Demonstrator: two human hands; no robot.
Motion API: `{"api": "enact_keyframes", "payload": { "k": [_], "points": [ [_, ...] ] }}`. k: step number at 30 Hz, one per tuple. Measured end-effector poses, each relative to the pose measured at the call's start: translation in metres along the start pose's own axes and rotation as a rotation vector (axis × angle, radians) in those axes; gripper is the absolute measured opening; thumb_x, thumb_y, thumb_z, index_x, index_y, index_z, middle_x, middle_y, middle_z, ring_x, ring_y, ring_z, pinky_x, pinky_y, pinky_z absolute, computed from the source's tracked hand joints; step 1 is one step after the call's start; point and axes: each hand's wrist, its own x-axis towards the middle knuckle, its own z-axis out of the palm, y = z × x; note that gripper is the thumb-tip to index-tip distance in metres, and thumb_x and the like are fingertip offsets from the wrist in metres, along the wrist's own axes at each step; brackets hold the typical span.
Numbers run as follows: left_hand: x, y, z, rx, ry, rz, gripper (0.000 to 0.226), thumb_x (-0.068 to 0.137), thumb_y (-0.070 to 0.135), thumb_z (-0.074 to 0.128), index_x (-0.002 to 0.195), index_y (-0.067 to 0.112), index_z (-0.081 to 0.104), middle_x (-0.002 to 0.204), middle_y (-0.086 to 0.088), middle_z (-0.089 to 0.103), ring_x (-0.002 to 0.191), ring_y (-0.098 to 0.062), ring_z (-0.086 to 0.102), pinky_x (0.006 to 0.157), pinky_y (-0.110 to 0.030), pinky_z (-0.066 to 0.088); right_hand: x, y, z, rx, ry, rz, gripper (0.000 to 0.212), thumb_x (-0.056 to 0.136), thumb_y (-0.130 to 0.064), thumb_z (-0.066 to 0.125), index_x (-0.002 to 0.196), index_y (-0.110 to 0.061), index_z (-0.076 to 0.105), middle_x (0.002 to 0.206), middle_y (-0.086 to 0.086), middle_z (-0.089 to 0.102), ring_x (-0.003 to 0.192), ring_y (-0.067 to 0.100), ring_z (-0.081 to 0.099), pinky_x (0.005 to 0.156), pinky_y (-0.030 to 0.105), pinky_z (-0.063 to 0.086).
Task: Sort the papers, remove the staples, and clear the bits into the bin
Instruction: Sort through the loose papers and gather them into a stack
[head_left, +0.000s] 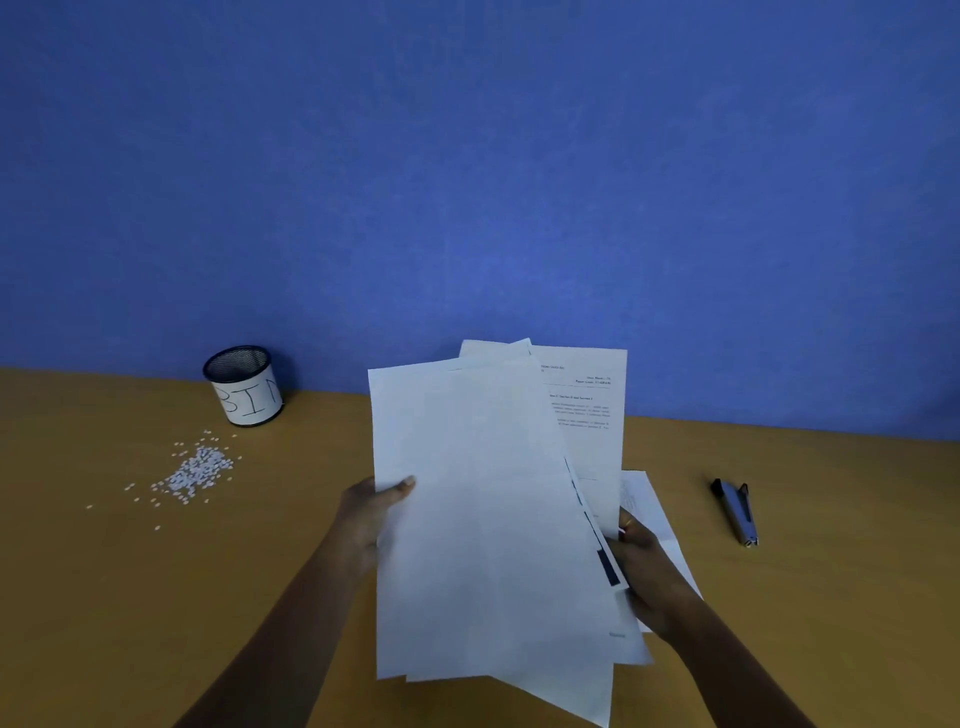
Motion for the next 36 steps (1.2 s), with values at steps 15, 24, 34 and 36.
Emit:
{"api": "enact_keyframes", "payload": {
  "k": [15, 24, 34, 36],
  "points": [
    [-0.002, -0.016, 0.005, -0.043, -0.041, 0.205, 0.044, 0.082, -0.010, 0.058, 0.124, 0.001, 0.052, 0.118, -0.017, 0.062, 0.108, -0.035, 0.059, 0.095, -0.050, 0.045, -0.004, -0.010, 0.001, -0.018, 0.027, 0.097, 0.028, 0.095, -0.028, 0.046, 0.110, -0.016, 0.065, 0.103, 0.011, 0.072, 0.094, 0.028, 0.068, 0.070, 0.034, 0.056],
    [0.000, -0.022, 0.002, -0.029, -0.027, 0.241, 0.044, 0.077, -0.011, 0.063, 0.120, -0.001, 0.055, 0.119, -0.021, 0.062, 0.108, -0.037, 0.060, 0.095, -0.054, 0.046, 0.012, -0.004, 0.006, -0.305, 0.340, -0.047, 0.034, 0.073, -0.013, 0.076, 0.107, -0.013, 0.068, 0.097, 0.012, 0.071, 0.090, 0.029, 0.067, 0.084, 0.041, 0.055],
    [-0.004, -0.024, 0.006, -0.088, -0.089, 0.070, 0.026, 0.092, 0.014, 0.053, 0.117, 0.010, 0.060, 0.114, -0.006, 0.066, 0.104, -0.024, 0.062, 0.082, -0.035, 0.052, 0.014, -0.001, 0.004, -0.328, 0.312, -0.069, 0.024, 0.084, -0.009, 0.065, 0.106, -0.016, 0.057, 0.099, 0.016, 0.071, 0.090, 0.030, 0.068, 0.083, 0.041, 0.055],
    [-0.005, -0.023, 0.008, -0.068, -0.088, 0.071, 0.026, 0.093, 0.015, 0.051, 0.117, 0.010, 0.060, 0.112, -0.004, 0.066, 0.102, -0.022, 0.062, 0.077, -0.032, 0.052, 0.014, 0.001, 0.005, -0.346, 0.306, -0.055, 0.019, 0.088, -0.012, 0.060, 0.106, -0.013, 0.055, 0.100, 0.015, 0.070, 0.092, 0.030, 0.066, 0.077, 0.035, 0.053]
  ]
}}
